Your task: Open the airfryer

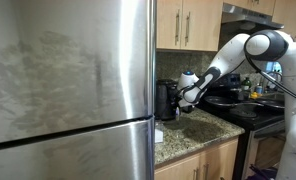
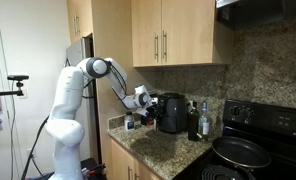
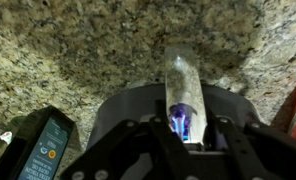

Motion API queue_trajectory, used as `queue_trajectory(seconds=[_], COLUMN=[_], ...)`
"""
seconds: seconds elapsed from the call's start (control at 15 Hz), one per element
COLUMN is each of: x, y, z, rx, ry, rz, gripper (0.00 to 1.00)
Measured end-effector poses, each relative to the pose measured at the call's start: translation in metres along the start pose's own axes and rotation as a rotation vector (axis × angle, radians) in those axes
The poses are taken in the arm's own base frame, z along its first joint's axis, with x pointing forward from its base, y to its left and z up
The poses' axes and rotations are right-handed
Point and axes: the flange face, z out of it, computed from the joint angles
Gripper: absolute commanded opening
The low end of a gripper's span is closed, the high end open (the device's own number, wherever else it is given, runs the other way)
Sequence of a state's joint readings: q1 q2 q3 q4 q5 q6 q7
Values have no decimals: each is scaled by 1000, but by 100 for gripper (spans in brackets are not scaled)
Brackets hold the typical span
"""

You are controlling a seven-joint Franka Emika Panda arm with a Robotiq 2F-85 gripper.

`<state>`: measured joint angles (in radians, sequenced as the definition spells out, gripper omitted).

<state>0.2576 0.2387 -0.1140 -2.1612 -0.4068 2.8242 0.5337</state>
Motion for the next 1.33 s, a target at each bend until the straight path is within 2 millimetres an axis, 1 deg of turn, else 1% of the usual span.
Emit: queue_trajectory(seconds=[0.27,0.73,1.07,1.33], x=[-5,-14,-29,-42], y=[-5,-10,-13,-10], z=[-4,-10,-19,-23], rx=[16,11,1,-5], ry=[-66,-124,-231,-300], rz=[50,50,52,62], gripper=[6,6,6,6])
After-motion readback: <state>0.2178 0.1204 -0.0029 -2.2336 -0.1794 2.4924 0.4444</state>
